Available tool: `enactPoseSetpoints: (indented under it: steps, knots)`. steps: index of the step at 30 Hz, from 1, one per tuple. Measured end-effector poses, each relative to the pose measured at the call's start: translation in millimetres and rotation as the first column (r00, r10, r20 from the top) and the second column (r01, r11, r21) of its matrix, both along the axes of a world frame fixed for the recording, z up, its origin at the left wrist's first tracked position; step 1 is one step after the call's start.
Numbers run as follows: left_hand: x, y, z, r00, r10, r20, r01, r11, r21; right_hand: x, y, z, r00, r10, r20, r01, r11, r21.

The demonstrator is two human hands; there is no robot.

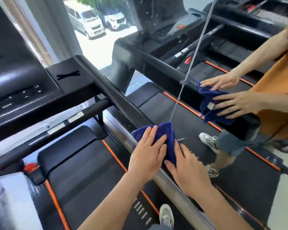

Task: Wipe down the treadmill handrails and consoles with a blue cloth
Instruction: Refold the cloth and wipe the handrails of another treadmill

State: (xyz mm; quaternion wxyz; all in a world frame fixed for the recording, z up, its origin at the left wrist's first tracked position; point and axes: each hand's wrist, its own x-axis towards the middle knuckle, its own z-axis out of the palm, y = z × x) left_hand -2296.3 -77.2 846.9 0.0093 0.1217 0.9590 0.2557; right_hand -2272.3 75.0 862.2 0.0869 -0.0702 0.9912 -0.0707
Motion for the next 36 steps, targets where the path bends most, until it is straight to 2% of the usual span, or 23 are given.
enactPoseSetpoints:
  steps: [2,4,6,8,10,13,15,16,17,18,19,20,21,22,23,24,26,29,30,32,33,34,36]
  knots:
    - [-5,2,-8,1.0,0.018,-0.015,-0.019,0.998,-0.06,-20,-2,-11,0.995,0.032,0.097,-0.022,0.994,-0.105]
    - [-14,4,-10,0.996,0.088,-0.008,-0.089,0.995,-0.05,-57,-11,-20,0.984,0.058,0.17,-0.005,0.954,-0.299]
    - [-27,3,-8,0.982,0.189,-0.018,-0.188,0.981,0.044,-94,-24,-23,0.967,0.14,0.211,-0.027,0.884,-0.466]
    - [-48,-4,-8,0.951,0.309,0.001,-0.306,0.943,0.13,-122,-43,-23,0.951,0.17,0.259,0.006,0.826,-0.564]
    - [-65,-11,-7,0.921,0.388,0.047,-0.39,0.906,0.167,-139,-60,-24,0.96,0.152,0.236,-0.014,0.865,-0.501]
    - [-51,-8,-6,0.899,0.436,0.047,-0.429,0.852,0.299,-131,-71,-25,0.964,0.259,0.066,-0.236,0.941,-0.244]
    - [-25,3,-7,0.858,0.459,0.23,-0.509,0.703,0.497,-110,-61,-19,0.912,0.41,-0.018,-0.408,0.903,-0.135]
    - [-17,8,-5,0.826,0.421,0.375,-0.563,0.577,0.592,-102,-53,-11,0.883,0.469,-0.018,-0.466,0.873,-0.143]
    - [-15,13,-4,0.798,0.376,0.472,-0.602,0.458,0.654,-101,-44,-4,0.864,0.503,0.015,-0.488,0.845,-0.22]
    - [-17,15,-4,0.786,0.36,0.502,-0.614,0.37,0.697,-102,-38,4,0.858,0.509,0.061,-0.455,0.811,-0.369]
    - [-26,11,-2,0.775,0.374,0.51,-0.624,0.318,0.714,-106,-36,11,0.878,0.467,0.105,-0.327,0.744,-0.582]
    - [-39,3,-4,0.756,0.395,0.522,-0.641,0.283,0.714,-112,-39,18,0.92,0.362,0.147,-0.118,0.617,-0.778]
    - [-55,-5,-2,0.728,0.42,0.541,-0.671,0.274,0.689,-118,-43,18,0.956,0.233,0.178,0.05,0.467,-0.883]
    - [-71,-16,-2,0.695,0.435,0.572,-0.703,0.246,0.667,-125,-51,18,0.978,0.118,0.174,0.115,0.391,-0.913]
    - [-88,-28,-3,0.665,0.431,0.61,-0.73,0.204,0.652,-132,-64,13,0.994,0.047,0.1,0.067,0.463,-0.884]
    - [-101,-38,-7,0.624,0.422,0.657,-0.764,0.153,0.627,-137,-77,10,1.0,0.019,0.022,0.006,0.585,-0.811]
    - [-124,-61,-14,0.53,0.391,0.752,-0.825,0.035,0.564,-146,-100,2,0.996,0.035,-0.079,-0.077,0.775,-0.628]
    - [-145,-84,-23,0.464,0.31,0.83,-0.834,-0.164,0.527,-155,-120,-5,0.996,0.07,0.052,-0.045,0.927,-0.371]
    - [-149,-88,-26,0.457,0.311,0.833,-0.836,-0.168,0.522,-156,-122,-7,0.995,0.065,0.07,-0.038,0.943,-0.33]
    - [-144,-83,-26,0.469,0.353,0.81,-0.843,-0.094,0.529,-154,-121,-6,0.996,0.079,0.045,-0.059,0.936,-0.347]
    - [-136,-76,-22,0.511,0.381,0.771,-0.834,0.003,0.552,-153,-121,-4,0.996,0.082,0.027,-0.066,0.929,-0.364]
    - [-127,-71,-18,0.563,0.413,0.716,-0.819,0.163,0.55,-152,-121,-3,0.997,0.078,0.017,-0.066,0.92,-0.386]
    - [-109,-64,-1,0.636,0.497,0.59,-0.77,0.466,0.437,-152,-122,-2,0.999,0.053,0.0,-0.046,0.884,-0.465]
